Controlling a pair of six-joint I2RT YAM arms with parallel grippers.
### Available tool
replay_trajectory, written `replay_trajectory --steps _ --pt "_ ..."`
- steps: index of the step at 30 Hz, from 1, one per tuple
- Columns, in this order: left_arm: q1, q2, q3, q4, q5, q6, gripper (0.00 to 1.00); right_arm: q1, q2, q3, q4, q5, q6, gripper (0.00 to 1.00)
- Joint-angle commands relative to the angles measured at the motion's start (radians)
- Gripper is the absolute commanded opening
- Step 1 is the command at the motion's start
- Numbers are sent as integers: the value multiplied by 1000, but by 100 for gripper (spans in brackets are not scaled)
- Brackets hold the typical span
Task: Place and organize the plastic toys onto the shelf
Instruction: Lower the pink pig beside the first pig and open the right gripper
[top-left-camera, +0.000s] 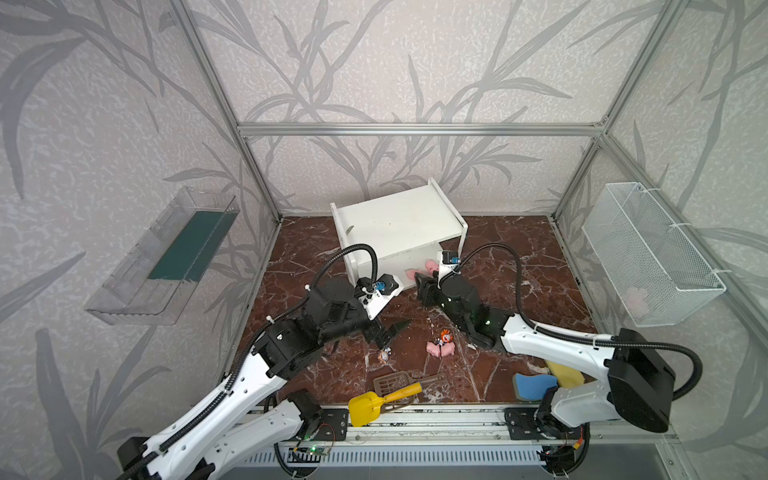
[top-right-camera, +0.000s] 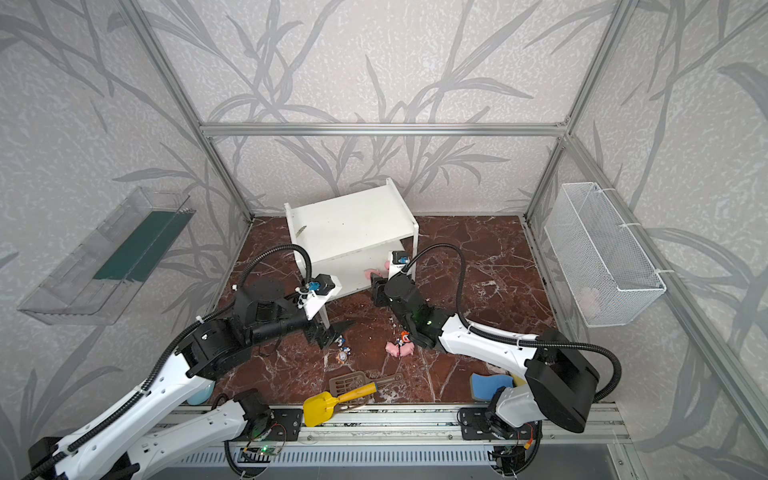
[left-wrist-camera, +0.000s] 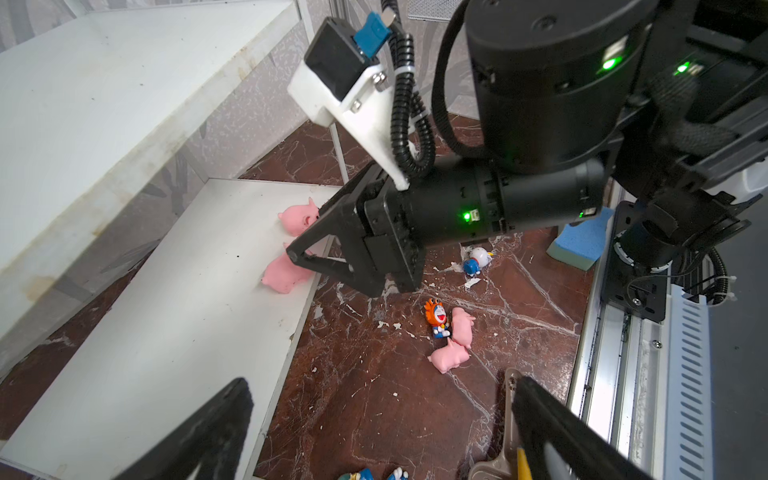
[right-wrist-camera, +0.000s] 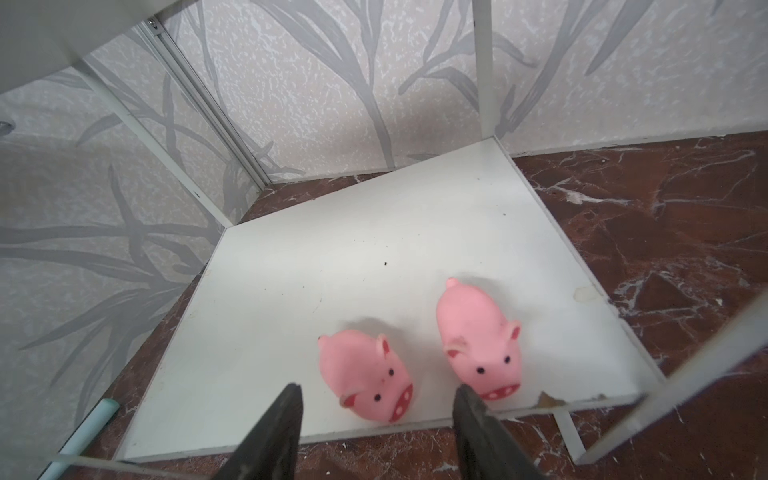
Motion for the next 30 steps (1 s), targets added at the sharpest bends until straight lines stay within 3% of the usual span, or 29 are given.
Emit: replay_trajectory --steps 1,4,14,24,30 --pt "9 -13 -8 12 7 21 99 6 -67 -50 -44 -21 11 55" --pt "10 -13 -9 15 9 19 99 5 -112 -120 -4 -62 -4 47" --pt "3 67 16 24 -80 -14 99 6 -247 -238 28 -139 -84 40" --pt "2 38 6 19 -54 5 99 9 -84 -196 219 -247 -105 29" --pt "3 0 -9 16 -94 21 99 38 20 -120 282 -196 -111 28"
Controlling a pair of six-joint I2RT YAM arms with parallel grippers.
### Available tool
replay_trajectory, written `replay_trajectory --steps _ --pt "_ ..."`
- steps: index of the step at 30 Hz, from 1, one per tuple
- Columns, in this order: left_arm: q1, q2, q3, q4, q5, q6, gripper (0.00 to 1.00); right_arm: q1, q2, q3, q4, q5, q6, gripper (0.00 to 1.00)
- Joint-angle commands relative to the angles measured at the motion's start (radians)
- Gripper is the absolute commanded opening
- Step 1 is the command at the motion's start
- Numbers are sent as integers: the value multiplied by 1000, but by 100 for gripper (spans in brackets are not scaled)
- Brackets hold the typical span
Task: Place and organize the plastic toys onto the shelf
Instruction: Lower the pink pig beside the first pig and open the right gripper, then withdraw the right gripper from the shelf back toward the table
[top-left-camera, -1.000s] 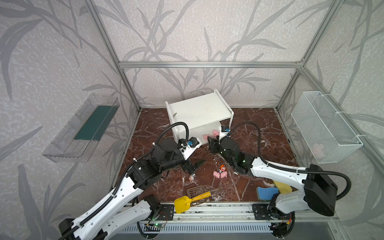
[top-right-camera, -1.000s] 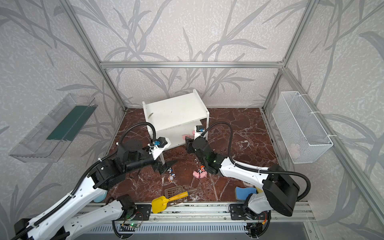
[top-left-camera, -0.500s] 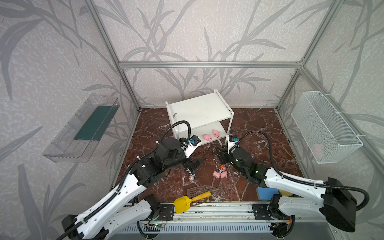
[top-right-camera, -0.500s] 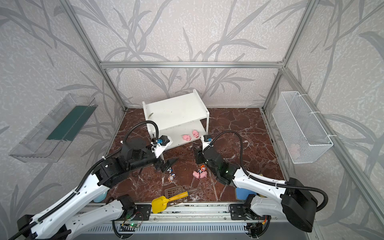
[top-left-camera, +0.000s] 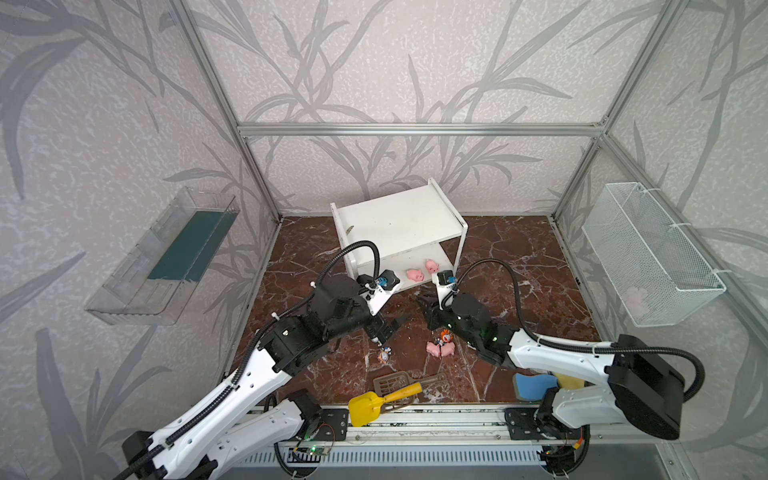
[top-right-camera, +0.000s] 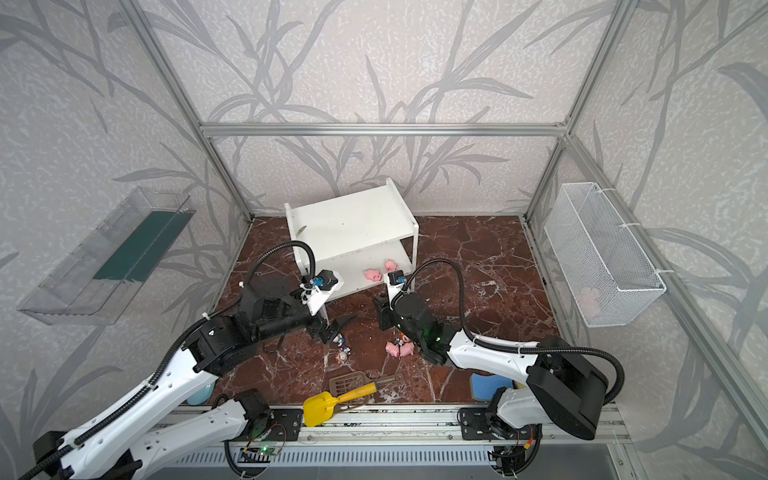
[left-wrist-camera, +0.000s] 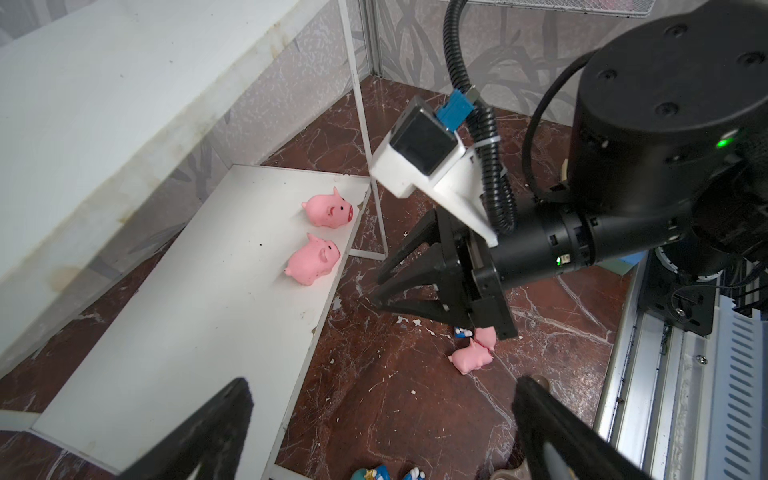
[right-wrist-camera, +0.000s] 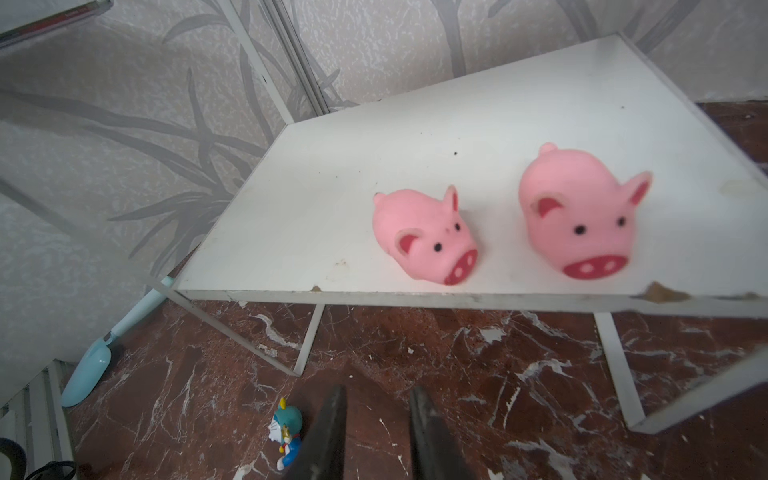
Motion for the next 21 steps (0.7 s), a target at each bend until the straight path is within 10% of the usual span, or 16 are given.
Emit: replay_trajectory --steps 1,21 --pt "-1 -29 -12 4 -25 29 99 22 36 63 103 46 -7 28" --pt "-1 -43 -22 15 -12 29 99 70 218 201 213 287 124 28"
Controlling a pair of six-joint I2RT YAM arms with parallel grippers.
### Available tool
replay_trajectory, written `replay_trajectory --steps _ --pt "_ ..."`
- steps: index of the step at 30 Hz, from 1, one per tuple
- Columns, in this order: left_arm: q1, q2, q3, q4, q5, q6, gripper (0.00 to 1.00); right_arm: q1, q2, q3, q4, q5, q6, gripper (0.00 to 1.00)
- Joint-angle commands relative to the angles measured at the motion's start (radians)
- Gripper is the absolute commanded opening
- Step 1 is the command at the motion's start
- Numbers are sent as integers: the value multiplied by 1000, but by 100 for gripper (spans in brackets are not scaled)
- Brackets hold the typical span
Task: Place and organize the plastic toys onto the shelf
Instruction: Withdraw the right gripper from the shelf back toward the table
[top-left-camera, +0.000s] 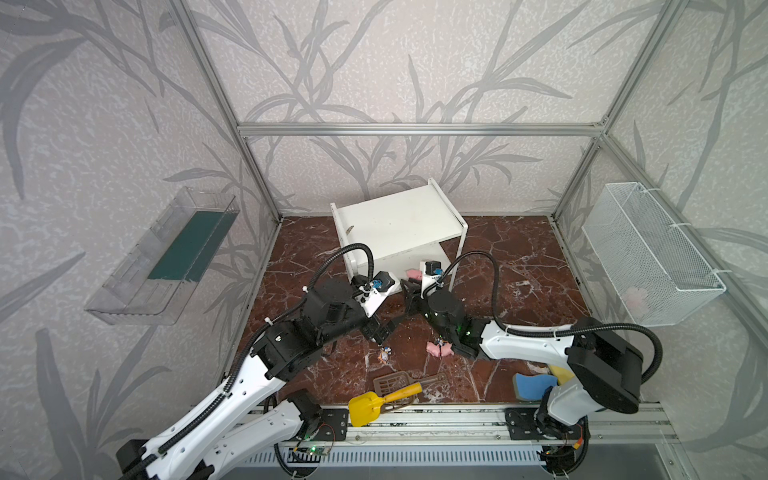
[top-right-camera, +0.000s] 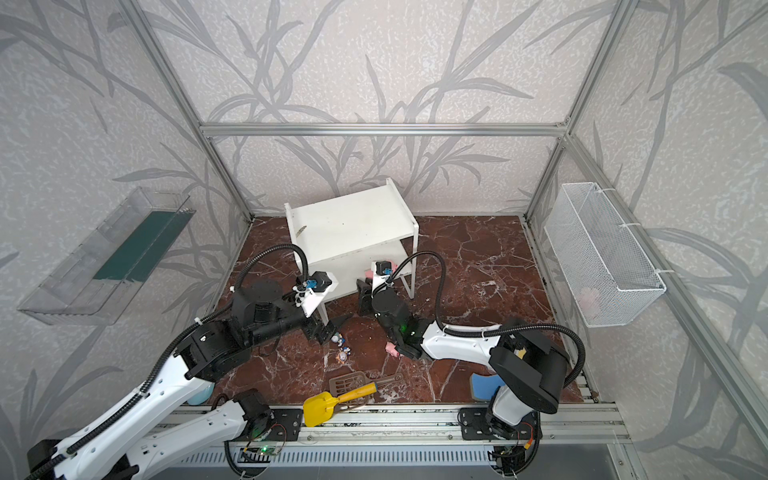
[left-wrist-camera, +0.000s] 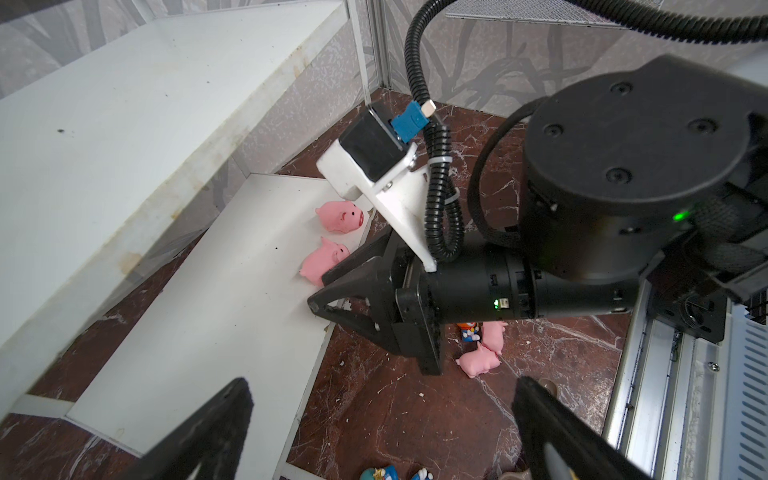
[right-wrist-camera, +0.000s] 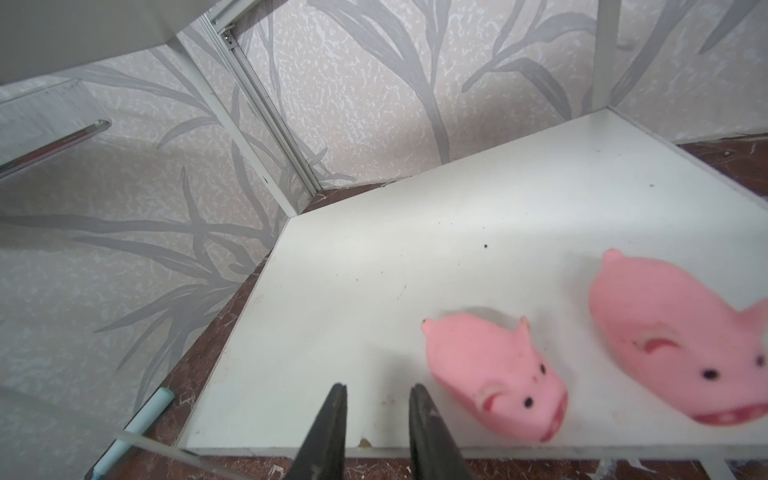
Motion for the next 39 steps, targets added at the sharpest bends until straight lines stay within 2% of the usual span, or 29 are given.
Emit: replay_trajectory --steps 1,15,27,32,35,39 --pt "-2 -8 -10 15 7 22 99 6 24 43 54 62 33 28" --pt "-1 -12 -13 18 15 20 99 41 140 102 75 223 145 28" --pt "-1 -10 -16 21 17 20 99 61 174 147 60 391 139 28" --pt "-1 -7 -17 23 20 20 99 59 187 134 166 376 77 29" --pt "-1 -6 -17 23 19 22 99 61 161 106 236 310 31 29" --pt "0 -4 -17 23 23 20 99 60 55 27 260 197 44 32"
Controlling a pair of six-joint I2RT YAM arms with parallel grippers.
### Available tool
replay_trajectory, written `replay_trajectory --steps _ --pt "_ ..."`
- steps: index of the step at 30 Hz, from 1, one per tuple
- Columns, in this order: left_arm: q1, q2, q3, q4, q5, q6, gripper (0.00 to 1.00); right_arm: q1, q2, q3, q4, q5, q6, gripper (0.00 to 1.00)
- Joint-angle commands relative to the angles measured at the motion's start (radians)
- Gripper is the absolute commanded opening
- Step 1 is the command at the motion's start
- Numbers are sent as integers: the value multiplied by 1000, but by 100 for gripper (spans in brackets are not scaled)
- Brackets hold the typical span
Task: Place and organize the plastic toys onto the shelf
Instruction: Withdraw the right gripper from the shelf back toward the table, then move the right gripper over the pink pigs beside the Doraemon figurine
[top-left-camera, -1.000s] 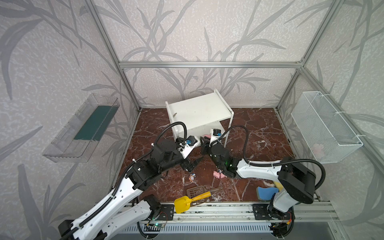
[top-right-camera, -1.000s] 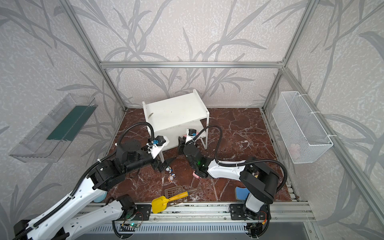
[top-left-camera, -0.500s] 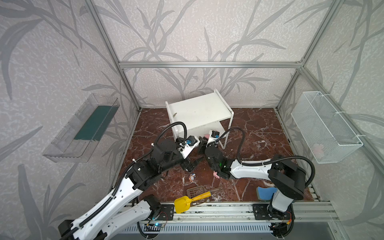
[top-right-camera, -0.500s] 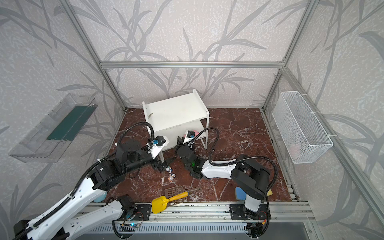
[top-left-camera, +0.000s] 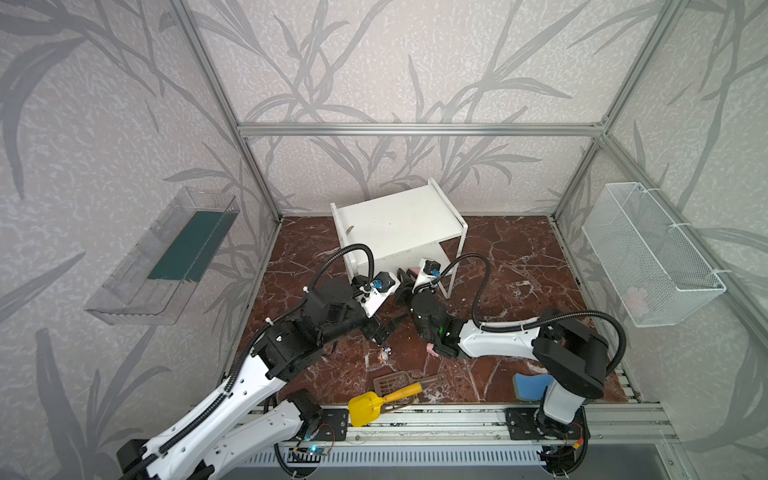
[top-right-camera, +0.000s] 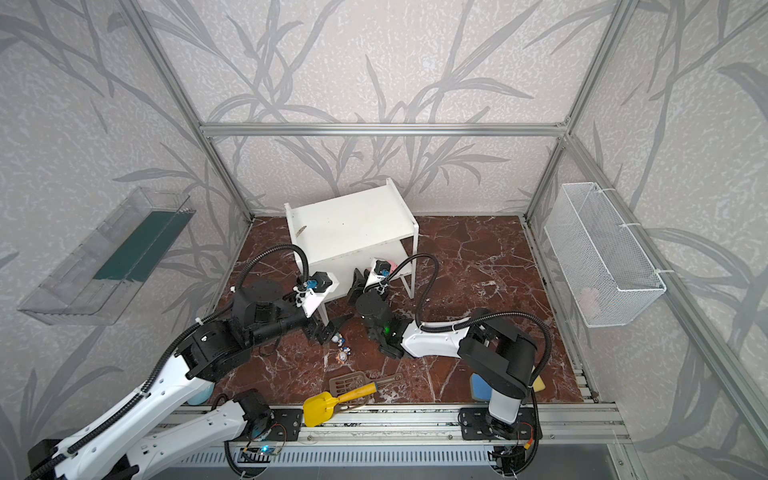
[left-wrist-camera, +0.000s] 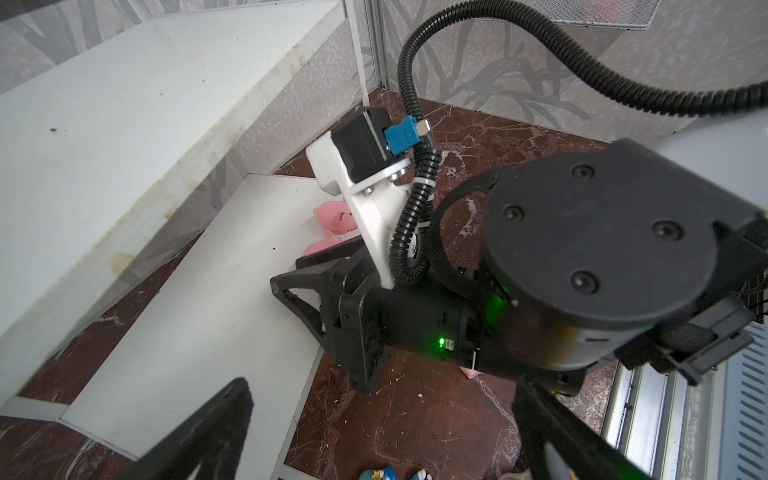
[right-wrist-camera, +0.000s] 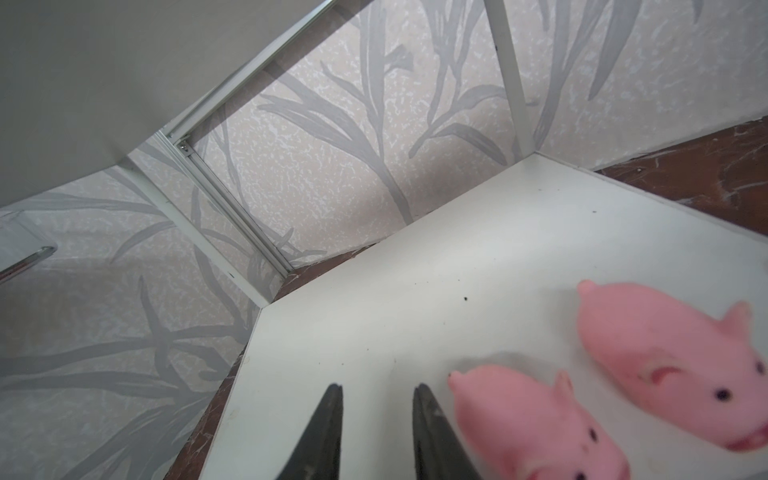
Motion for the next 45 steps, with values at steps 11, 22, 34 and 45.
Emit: replay_trajectory --steps 11,22,34,45 --pt "0 -7 -7 12 9 23 99 -3 -748 -261 -695 -103 12 41" --pt "1 1 -3 8 24 20 99 -65 -969 -346 -1095 -320 -139 62" --pt "2 7 -2 3 25 20 99 -199 -640 -347 -1098 -684 -179 71" --pt "1 16 -1 3 26 22 99 -200 -478 -325 -1131 -594 -121 71"
